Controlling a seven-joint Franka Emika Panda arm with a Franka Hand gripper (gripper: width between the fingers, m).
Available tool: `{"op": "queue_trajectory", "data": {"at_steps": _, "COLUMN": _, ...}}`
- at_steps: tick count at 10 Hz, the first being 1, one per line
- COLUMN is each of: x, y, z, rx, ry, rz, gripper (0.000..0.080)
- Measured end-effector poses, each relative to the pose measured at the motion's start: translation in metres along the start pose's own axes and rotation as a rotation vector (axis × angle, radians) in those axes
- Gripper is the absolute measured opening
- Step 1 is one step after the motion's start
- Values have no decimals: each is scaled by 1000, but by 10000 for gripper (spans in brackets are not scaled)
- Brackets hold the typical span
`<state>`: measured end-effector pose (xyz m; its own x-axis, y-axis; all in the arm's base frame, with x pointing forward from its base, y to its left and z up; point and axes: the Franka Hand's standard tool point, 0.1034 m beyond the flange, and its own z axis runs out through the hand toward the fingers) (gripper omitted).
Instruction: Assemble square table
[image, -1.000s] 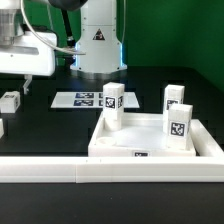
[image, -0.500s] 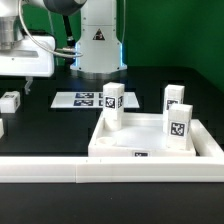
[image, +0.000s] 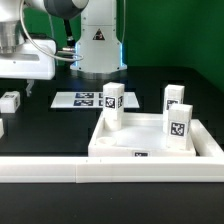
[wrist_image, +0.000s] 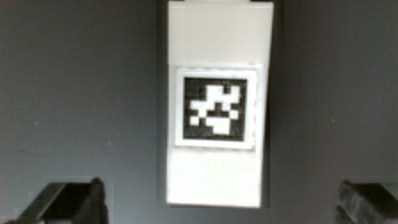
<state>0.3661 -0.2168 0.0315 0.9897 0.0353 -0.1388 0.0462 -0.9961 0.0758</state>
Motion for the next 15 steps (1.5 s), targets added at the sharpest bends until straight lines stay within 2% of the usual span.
{"op": "queue_trajectory", "data": {"at_steps": 1, "x": 0, "y": -3, "z": 2, "rx": 8, "ry": -22, "rz": 20, "gripper": 648}}
{"op": "queue_trajectory", "data": {"at_steps": 2, "x": 2, "y": -7, "z": 4, "rx": 35, "ry": -90, "rz": 26, "gripper": 648}}
{"op": "queue_trajectory", "data": {"at_steps": 3, "x": 13, "y": -4, "z": -2, "rx": 58, "ry": -170, "rz": 24, "gripper": 648}}
{"op": "queue_trajectory", "data": {"at_steps": 5, "x": 15, "y": -5, "z": -2, "rx": 93, "ry": -311, "rz": 12, "gripper": 648}}
{"op": "queue_trajectory", "data": {"at_steps": 6, "x": 18, "y": -3, "z": -3, "rx": 95, "ry": -366, "rz": -1, "gripper": 648}}
{"op": "queue_trajectory", "data": {"at_steps": 7, "x": 21, "y": 4, "z": -6, "rx": 87, "ry": -429, "rz": -24, "gripper": 648}}
{"op": "queue_trajectory", "data": {"at_steps": 9, "x": 10, "y": 6, "z": -6, "rx": 90, "ry": -545, "rz": -47, "gripper": 648}}
{"op": "queue_trajectory", "data": {"at_steps": 12, "x": -10, "y": 0, "z": 14, "rx": 91, "ry": -683, "rz": -49, "gripper": 648}}
{"op": "queue_trajectory", "data": {"at_steps": 14, "x": -19, "y": -1, "z": 27, "rx": 86, "ry": -700, "rz": -51, "gripper": 648}}
{"op": "queue_trajectory", "data": {"at_steps": 15, "x": -28, "y": -4, "z": 32, "rx": 87, "ry": -708, "rz": -44, "gripper": 648}}
